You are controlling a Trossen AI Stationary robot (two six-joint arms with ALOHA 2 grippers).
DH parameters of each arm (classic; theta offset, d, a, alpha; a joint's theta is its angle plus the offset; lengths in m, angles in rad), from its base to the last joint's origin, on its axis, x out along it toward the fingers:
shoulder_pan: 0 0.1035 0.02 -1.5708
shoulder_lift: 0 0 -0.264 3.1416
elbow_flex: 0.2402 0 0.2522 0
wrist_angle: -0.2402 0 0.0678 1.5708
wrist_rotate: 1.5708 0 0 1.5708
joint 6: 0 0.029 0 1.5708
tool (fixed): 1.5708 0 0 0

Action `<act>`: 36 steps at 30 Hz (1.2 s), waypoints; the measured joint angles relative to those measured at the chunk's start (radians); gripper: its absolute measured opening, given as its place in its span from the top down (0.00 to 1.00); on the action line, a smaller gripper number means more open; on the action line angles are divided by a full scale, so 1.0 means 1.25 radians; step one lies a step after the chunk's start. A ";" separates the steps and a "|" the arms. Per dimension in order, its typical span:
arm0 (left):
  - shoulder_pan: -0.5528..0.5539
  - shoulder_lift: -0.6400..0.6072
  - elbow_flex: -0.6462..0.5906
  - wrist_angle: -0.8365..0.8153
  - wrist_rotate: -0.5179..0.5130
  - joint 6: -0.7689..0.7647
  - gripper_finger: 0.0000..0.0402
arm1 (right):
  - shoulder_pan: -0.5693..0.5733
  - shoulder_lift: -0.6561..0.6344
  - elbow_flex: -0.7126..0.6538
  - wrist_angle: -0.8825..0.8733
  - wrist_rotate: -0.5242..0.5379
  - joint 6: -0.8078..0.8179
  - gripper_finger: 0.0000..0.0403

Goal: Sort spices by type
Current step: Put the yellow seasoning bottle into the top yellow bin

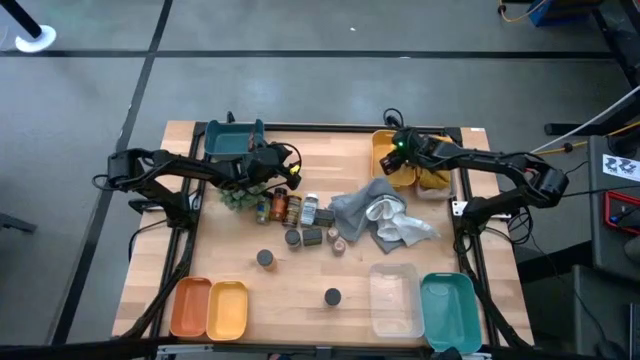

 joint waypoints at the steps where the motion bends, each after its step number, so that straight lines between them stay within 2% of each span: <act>1: 0.000 0.000 0.000 0.000 0.000 0.000 0.51 | -0.005 0.000 0.001 -0.007 0.002 0.000 0.40; 20: 0.000 0.000 0.000 0.000 0.000 0.000 0.51 | -0.019 0.001 0.000 -0.044 -0.027 -0.003 0.40; 28: 0.000 0.000 0.000 0.000 0.000 0.000 0.51 | -0.019 0.001 0.090 -0.229 -0.027 -0.004 0.40; 36: 0.000 0.000 0.000 0.000 0.000 0.000 0.51 | -0.019 0.001 0.098 -0.229 -0.026 -0.026 0.40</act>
